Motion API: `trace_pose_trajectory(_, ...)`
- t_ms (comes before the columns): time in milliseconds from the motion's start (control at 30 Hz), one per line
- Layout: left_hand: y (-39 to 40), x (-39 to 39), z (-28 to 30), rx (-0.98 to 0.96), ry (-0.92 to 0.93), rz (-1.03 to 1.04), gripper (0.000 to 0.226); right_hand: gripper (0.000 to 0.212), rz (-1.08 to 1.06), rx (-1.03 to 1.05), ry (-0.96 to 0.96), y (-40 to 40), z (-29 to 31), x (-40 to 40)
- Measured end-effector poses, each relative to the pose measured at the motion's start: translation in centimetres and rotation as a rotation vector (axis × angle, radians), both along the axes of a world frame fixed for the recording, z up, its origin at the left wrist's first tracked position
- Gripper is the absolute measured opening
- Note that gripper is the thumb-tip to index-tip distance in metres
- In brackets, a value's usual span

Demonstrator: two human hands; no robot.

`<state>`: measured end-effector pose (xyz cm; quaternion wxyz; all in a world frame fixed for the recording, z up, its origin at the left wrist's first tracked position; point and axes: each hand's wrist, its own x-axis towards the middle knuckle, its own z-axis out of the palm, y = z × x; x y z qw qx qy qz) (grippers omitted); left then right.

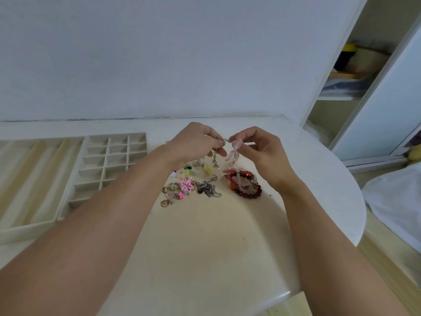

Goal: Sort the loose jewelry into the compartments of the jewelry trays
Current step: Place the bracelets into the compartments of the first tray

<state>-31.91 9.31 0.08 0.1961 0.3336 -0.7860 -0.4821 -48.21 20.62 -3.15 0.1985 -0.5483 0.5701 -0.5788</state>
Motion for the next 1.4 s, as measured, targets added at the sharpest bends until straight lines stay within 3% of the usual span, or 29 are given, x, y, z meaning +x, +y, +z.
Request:
trace_pose_trajectory(233,0.6,1.4,1.4,0.004,0.192,0.086,0.008,0.007,-0.015,-0.157,-0.324,-0.3,1.1,0.9)
trace_pose_trajectory(400,0.2,4.8,2.5,0.003,0.302,0.177,0.007,0.008,-0.063,-0.107,-0.289,-0.8,3.8,3.1)
trace_pose_trajectory(600,-2.1,13.5,4.5,-0.015,0.413,0.278,0.004,0.019,0.066,0.054,-0.341,-3.3,7.1,11.1)
trace_pose_trajectory(867,-6.3,29.2,4.1,-0.125,0.376,0.512,0.003,0.020,0.291,0.411,-0.100,-11.1,7.4,26.6)
trace_pose_trajectory(1167,-10.7,38.7,1.3,-0.133,0.257,0.636,0.002,0.008,0.395,0.447,-0.213,-18.2,6.3,37.1)
trace_pose_trajectory(1400,-13.8,41.6,0.0,-0.136,0.160,0.649,0.006,0.009,0.252,0.365,-0.019,-21.7,4.4,39.9)
